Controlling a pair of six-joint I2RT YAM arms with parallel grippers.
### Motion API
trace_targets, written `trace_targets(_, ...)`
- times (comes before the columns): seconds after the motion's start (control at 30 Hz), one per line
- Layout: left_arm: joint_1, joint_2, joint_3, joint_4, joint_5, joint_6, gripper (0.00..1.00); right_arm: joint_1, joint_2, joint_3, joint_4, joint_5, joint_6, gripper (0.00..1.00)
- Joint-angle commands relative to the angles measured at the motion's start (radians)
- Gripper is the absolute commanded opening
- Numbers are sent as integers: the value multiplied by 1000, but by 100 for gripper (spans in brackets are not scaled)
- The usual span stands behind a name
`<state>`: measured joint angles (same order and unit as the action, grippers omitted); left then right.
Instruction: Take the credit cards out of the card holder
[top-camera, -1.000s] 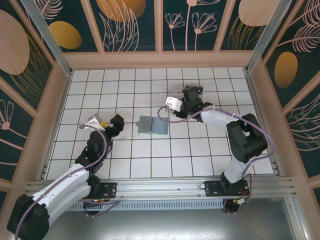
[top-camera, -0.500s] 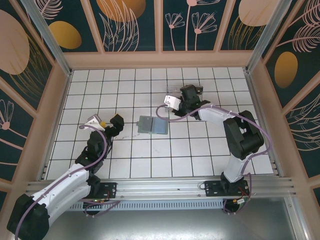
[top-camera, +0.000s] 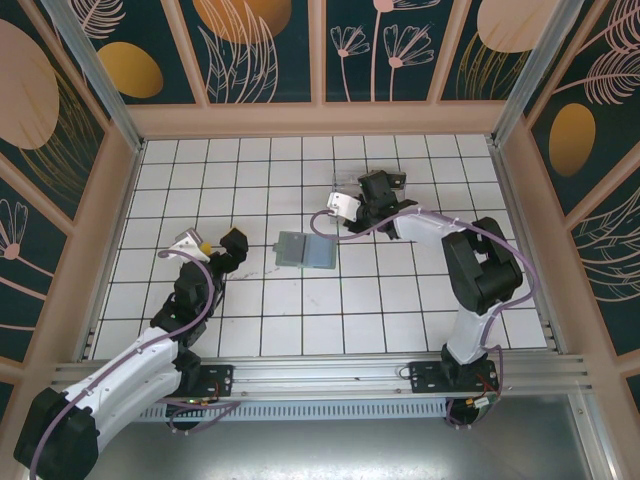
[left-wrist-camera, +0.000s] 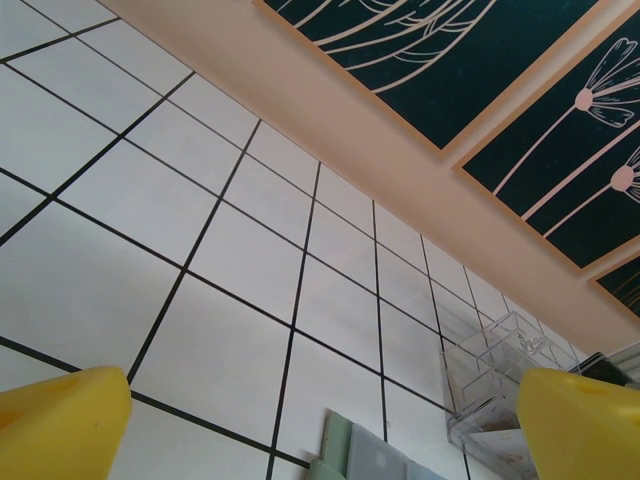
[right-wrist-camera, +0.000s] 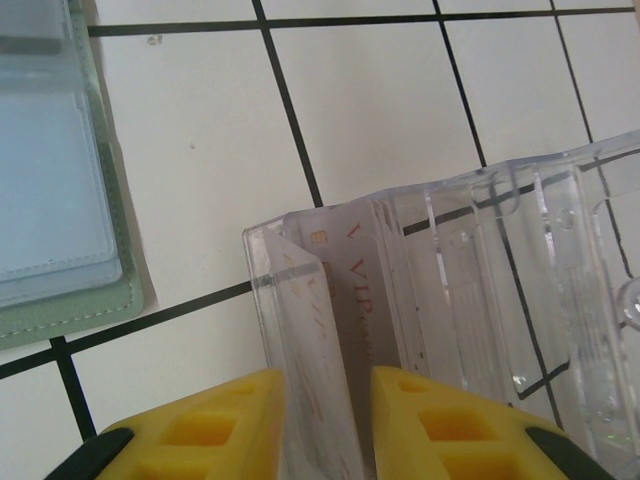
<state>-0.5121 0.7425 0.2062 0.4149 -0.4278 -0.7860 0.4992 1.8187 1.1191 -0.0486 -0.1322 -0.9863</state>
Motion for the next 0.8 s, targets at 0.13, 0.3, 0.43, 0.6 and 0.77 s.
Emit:
trace_targets(0.13, 4, 3, 6, 27, -11, 24, 99, -1, 19, 38, -28, -18, 3, 27)
trace_targets(0.3, 4, 7, 6, 28, -8, 24, 99, -2, 4, 36, -31, -20, 7, 21)
trace_targets(0.43, 4, 9, 7, 30, -6, 24, 98, -6, -9, 32, -33, -21, 6, 16)
trace_targets(0.6, 4, 12, 8, 30, -4, 23, 99, -11, -22, 31, -41, -26, 8, 11)
trace_targets(0.77, 4, 15, 9, 32, -1, 24, 99, -17, -38, 19, -41, -27, 4, 9)
